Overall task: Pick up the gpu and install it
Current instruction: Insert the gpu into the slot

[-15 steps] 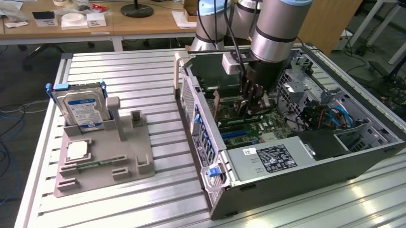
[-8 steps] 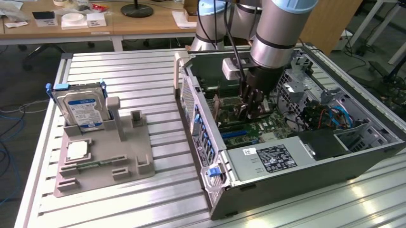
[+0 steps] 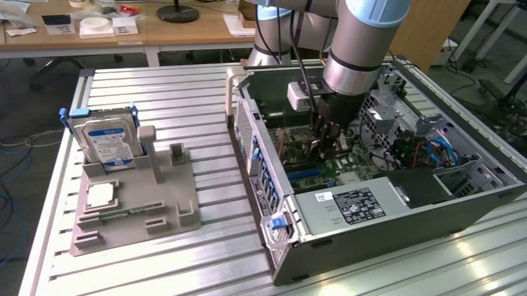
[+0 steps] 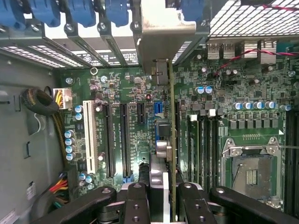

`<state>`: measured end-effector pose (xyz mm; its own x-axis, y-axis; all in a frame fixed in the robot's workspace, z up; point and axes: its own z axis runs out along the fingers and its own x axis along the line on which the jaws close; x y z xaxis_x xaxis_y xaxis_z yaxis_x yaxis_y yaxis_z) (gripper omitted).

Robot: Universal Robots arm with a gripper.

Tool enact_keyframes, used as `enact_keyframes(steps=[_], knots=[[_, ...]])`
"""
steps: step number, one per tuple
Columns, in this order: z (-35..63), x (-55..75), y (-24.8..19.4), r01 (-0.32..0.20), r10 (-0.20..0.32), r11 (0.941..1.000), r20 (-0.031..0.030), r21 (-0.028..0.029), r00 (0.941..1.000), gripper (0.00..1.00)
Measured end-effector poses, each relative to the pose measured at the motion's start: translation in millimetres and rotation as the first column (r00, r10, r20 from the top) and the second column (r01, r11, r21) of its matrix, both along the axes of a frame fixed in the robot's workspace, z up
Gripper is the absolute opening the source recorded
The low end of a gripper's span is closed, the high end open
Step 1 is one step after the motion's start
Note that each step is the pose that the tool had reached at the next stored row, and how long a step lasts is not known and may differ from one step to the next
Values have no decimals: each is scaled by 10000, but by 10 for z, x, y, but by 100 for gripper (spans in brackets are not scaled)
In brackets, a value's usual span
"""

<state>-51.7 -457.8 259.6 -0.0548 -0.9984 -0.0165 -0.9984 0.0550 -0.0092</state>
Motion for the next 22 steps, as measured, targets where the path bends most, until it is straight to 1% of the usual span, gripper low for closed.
enact_keyframes(steps=[6,11,16,19,22], knots=[[-5,-16,1,0,0,10000,1,3,10000,28],[-69,-18,-1,0,0,10000,-2,4,10000,28],[-96,-37,-1,0,0,10000,-1,12,10000,28],[-115,-38,-22,0,0,10000,-2,10,10000,28],[-131,-51,-30,1,-1,10000,-2,13,10000,28]])
